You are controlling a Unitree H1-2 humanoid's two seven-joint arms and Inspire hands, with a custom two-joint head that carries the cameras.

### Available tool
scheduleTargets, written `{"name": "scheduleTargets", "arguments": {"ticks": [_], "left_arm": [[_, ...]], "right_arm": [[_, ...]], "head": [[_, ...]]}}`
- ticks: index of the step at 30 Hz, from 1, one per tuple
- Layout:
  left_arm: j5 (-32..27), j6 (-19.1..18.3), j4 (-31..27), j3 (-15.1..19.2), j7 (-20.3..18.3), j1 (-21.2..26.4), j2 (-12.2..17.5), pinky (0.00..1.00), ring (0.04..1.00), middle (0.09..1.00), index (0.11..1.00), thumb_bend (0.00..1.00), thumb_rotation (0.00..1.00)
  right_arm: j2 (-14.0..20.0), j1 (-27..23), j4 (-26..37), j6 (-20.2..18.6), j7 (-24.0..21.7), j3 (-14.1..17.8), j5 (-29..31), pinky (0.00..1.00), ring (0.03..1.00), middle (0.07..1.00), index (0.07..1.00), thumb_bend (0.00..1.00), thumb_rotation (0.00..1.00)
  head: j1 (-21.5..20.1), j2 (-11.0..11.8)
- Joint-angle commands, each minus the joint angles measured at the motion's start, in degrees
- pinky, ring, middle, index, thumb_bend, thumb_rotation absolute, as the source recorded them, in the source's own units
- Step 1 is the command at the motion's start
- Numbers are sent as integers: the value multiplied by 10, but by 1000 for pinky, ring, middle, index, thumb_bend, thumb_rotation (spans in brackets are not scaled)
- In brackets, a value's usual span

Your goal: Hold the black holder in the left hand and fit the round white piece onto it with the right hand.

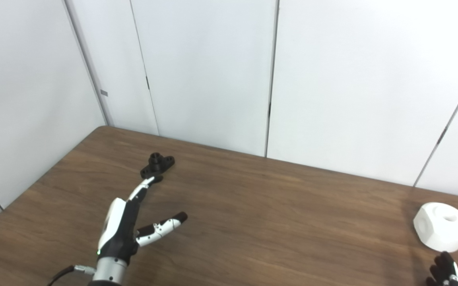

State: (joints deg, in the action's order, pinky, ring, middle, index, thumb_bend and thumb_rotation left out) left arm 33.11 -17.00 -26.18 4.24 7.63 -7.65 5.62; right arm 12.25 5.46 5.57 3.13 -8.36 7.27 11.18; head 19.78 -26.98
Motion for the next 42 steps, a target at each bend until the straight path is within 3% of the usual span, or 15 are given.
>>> {"name": "scheduleTargets", "arguments": {"ticks": [1, 9, 14, 23, 32, 36, 42], "left_arm": [[42, -12, -21, 2, -3, 17, 16, 946, 967, 938, 875, 902, 440], [142, -57, -10, 7, -34, 46, 66, 1000, 983, 945, 838, 898, 536], [174, -66, 22, 24, -17, 72, 82, 1000, 972, 923, 791, 909, 537], [178, -66, 66, 44, -9, 103, 100, 1000, 967, 918, 784, 883, 518], [181, -97, 119, 51, -35, 143, 126, 1000, 973, 929, 794, 873, 550], [170, -99, 144, 64, -43, 160, 125, 1000, 980, 933, 795, 856, 528], [140, -93, 184, 68, -20, 177, 124, 999, 965, 924, 782, 830, 458]], "right_arm": [[-7, -1, 6, 6, 3, -1, 0, 1000, 1000, 1000, 1000, 623, 1000], [-11, -4, 7, 3, 9, -1, -10, 1000, 1000, 1000, 1000, 624, 1000], [-15, -4, 4, 10, 9, -1, -14, 1000, 1000, 1000, 1000, 632, 1000], [-18, 0, 10, 13, 3, -5, -12, 1000, 1000, 1000, 1000, 585, 1000], [-20, 6, 21, -2, 6, -5, -11, 1000, 1000, 1000, 1000, 551, 1000], [-20, 6, 23, -3, 4, -6, -11, 1000, 1000, 1000, 1000, 553, 1000], [-20, 6, 20, 0, 2, -8, -8, 1000, 1000, 1000, 1000, 583, 1000]], "head": [[1, -1], [1, -1], [0, -1], [-7, -2], [-8, -5], [-8, -6], [-10, -7]]}}
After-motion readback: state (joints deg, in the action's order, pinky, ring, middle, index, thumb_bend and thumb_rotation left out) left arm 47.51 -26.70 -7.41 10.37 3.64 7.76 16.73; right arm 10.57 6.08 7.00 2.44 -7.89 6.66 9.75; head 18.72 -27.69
